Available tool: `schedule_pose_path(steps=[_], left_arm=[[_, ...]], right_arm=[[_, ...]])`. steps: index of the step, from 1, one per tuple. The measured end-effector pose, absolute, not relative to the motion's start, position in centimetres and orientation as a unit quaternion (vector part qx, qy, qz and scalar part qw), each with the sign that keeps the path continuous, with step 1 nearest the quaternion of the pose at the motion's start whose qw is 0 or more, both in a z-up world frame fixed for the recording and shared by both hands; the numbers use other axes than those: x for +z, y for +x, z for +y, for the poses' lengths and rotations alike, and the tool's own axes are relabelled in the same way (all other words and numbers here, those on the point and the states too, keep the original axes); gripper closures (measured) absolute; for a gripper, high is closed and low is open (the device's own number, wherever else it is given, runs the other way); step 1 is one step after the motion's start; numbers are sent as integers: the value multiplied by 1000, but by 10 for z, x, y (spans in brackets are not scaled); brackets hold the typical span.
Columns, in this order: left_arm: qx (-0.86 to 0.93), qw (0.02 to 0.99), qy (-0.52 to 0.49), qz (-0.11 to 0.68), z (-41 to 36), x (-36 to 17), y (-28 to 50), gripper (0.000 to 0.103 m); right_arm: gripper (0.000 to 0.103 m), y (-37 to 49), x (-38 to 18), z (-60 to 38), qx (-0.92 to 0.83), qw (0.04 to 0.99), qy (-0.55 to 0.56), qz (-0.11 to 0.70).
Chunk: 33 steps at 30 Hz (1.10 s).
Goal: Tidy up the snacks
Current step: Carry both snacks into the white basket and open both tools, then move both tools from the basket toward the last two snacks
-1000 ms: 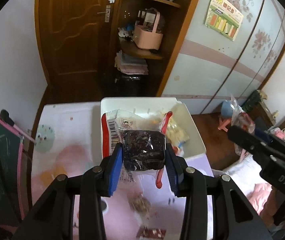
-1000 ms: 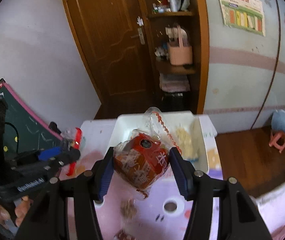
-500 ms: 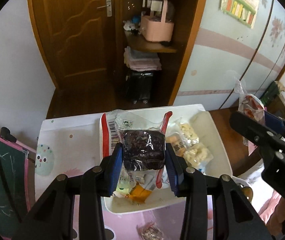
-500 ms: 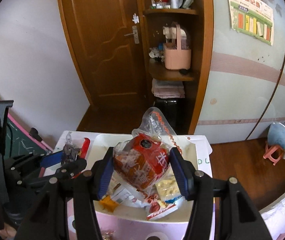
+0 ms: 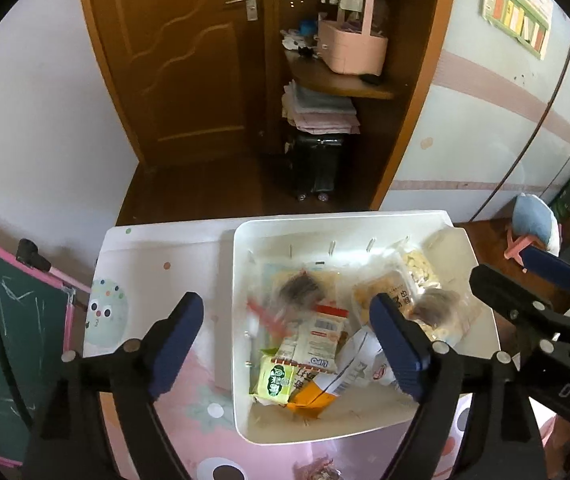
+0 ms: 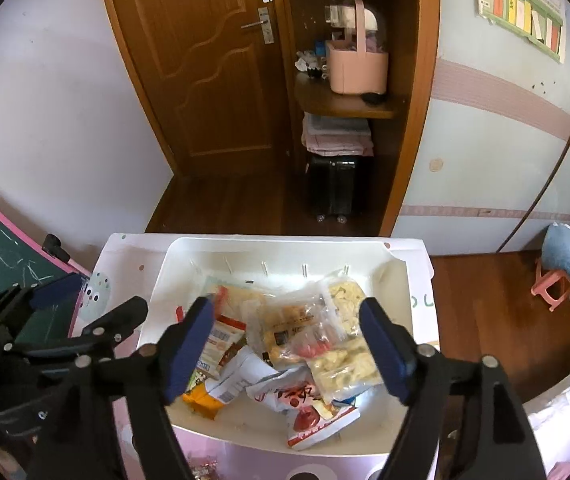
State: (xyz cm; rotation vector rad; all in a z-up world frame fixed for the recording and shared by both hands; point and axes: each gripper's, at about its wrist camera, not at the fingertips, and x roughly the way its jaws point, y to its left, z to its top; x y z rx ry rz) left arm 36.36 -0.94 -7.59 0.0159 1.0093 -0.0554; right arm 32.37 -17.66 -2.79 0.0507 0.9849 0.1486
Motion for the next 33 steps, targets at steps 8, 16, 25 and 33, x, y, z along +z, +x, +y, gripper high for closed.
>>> schedule_pose_path(steps=[8,16,25,33], left_arm=[[-19,883,28,467,-5,-62,337,18],[-18,889,20,457,9,-47,305,17],[-30,891,14,453,35,-38,247,17],[-39,888,18,458,59,-41,196,16]], right_arm=[[26,313,-19,-177,74,877,34,473],[26,275,5,-180,73,888,44,452],[26,216,4,-181,60,884,56,461],[26,159,-5,-179,50,874,79,477]])
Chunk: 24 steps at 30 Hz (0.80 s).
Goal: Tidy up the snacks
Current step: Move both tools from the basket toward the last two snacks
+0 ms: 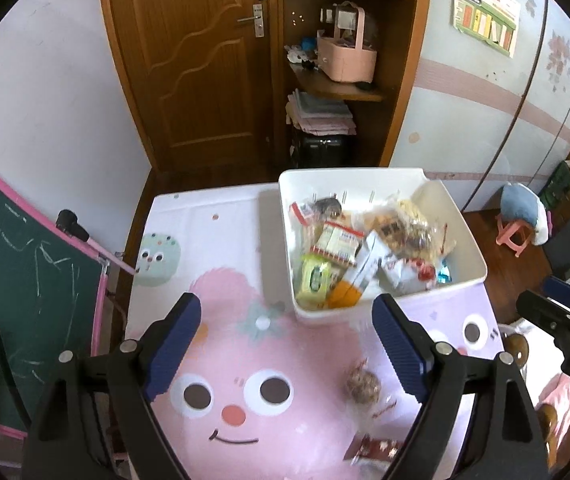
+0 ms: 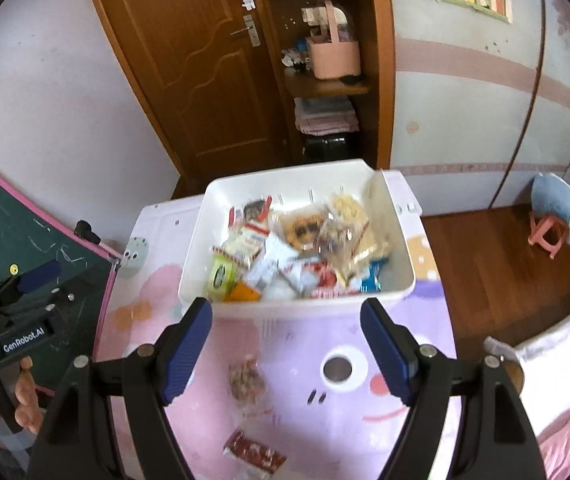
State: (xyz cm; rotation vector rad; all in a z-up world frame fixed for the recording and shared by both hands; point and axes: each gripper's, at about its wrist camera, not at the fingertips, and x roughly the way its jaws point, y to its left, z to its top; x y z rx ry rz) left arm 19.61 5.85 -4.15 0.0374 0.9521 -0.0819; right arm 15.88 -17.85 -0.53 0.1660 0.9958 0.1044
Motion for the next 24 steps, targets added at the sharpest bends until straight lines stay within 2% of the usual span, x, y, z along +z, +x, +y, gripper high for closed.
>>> schedule_pose_path(steps=[8,14,24], left_arm=[[-58,877,29,476,63,-62,157,16],[-102,860,32,499,66,-88,129,16],[-127,805,61,577,77,-186,91,16]], right_arm=[[26,109,-20,-167,46,872,60,484],[26,73,-64,-143,110,848,38,516],[26,37,-152,-98,155,811,-48,561]])
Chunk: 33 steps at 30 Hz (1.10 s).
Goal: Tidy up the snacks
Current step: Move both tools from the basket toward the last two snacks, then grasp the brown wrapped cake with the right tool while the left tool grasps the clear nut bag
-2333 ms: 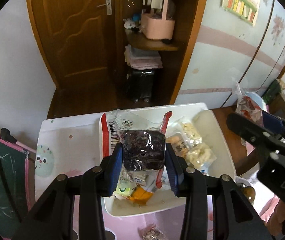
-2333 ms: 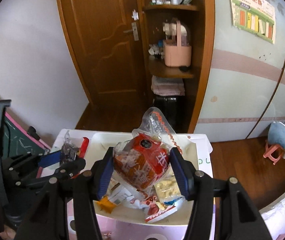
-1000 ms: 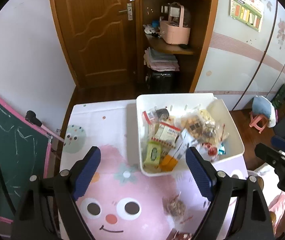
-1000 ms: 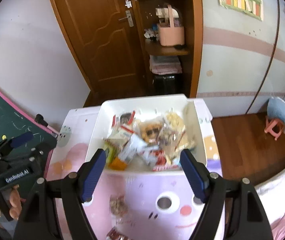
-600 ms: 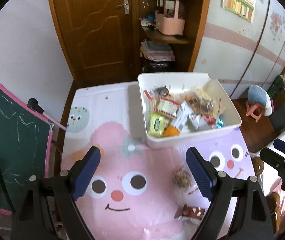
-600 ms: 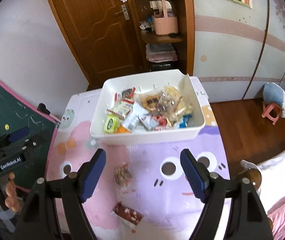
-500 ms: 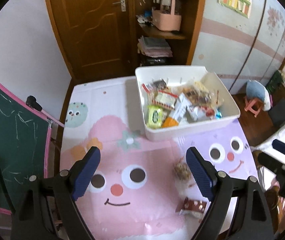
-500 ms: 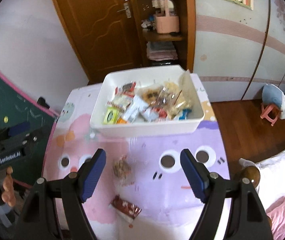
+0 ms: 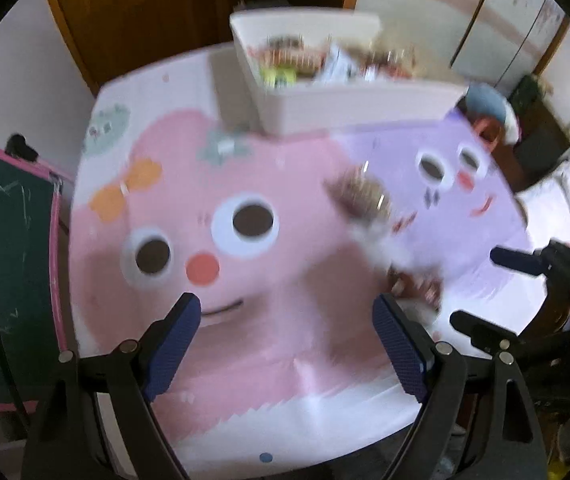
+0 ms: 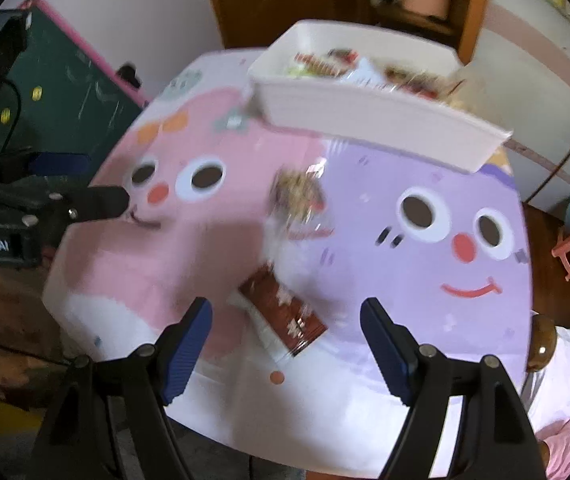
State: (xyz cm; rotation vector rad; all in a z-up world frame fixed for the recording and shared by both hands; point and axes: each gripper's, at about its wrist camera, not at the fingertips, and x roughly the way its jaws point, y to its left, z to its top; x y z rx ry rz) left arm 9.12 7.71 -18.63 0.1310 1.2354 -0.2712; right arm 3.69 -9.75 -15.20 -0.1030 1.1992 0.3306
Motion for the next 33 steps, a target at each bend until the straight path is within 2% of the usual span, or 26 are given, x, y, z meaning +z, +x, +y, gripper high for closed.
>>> schedule_pose_path(steps=[6,8,11,12,16,25,33], left_arm=[[-121,791,63,597,72,-212,99,16],[-124,791,68,595,67,-214,105,16],[-125,791,74,594,59,-212,112,16],[-127,792,73,593,55,-212,116,16],[-134,792,65,592,41,-210,131,16],[-146,779,36,609,-4,-226,168,16],[-123,742,-48,657,-17,-260,199,16]], right_arm=[[27,42,-190,-83,170,802,-78,568],[31,45,-200,-79,175,798,-86,570],[46,51,-219,-71,184,784,-107,584],[56,51,-224,-69,186,778,-114,589],[68,47,-224,-67,193,779,-133,582],[70,58,-215,-120,143,788,-60,595],[70,70,-197,-161,116,797,8,593]])
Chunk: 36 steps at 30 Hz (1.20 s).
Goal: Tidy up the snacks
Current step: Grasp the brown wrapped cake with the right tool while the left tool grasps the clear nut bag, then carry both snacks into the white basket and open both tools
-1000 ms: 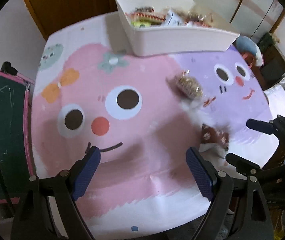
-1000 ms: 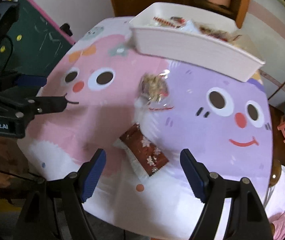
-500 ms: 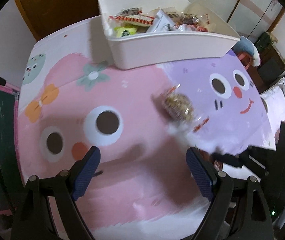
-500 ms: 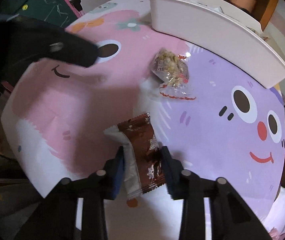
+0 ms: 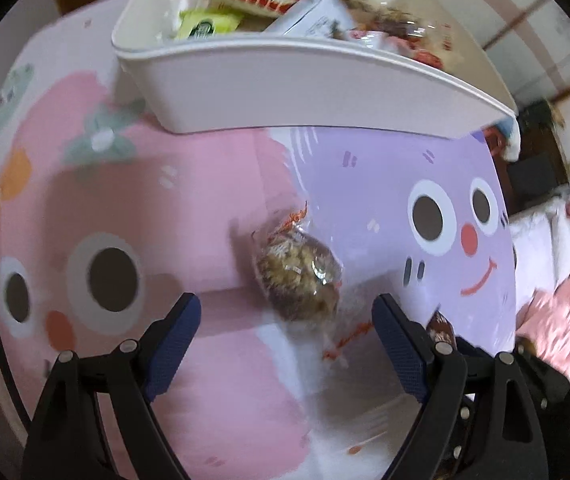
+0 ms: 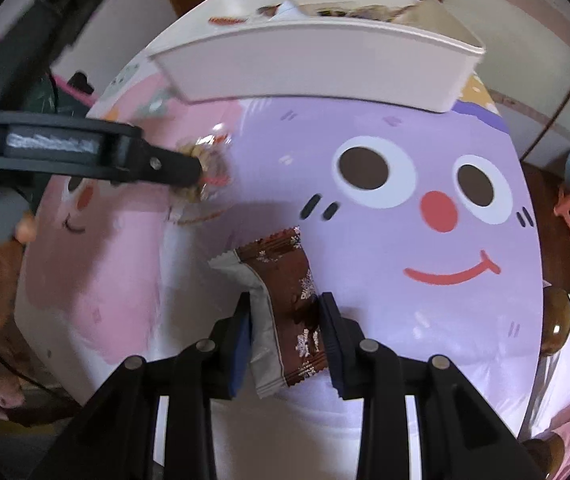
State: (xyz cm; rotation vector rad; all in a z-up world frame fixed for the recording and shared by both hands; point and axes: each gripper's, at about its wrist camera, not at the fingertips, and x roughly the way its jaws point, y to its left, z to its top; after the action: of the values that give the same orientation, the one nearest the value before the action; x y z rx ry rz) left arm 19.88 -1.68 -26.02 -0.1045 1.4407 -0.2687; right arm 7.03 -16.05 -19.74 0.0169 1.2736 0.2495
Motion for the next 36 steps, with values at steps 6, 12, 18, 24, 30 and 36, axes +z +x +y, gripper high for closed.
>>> schedule_pose_path(steps=[6,12,18,24,30,36], left_arm=[[-111,729,-39,674,-31,-277,210,41],[-101,726,-42,679,-38,-279,209,51],[-96,735,7,671,-45,-272,199,53],[-92,745,21,661,-38,-245,186,53],[-82,777,18,623,-32,-197,186,53],[-78,816,13,572,-29,-138,198,53]], right_arm=[[70,79,-192,-177,119,794,27,596],[70,85,-186,-190,132,792,27,595],[70,105,-182,-192,142,789,32,596],[70,123,-169,-191,158,791,26,591],[70,144,-139,-189,171,805,20,567],[70,169,-93,-187,185,831,13,524]])
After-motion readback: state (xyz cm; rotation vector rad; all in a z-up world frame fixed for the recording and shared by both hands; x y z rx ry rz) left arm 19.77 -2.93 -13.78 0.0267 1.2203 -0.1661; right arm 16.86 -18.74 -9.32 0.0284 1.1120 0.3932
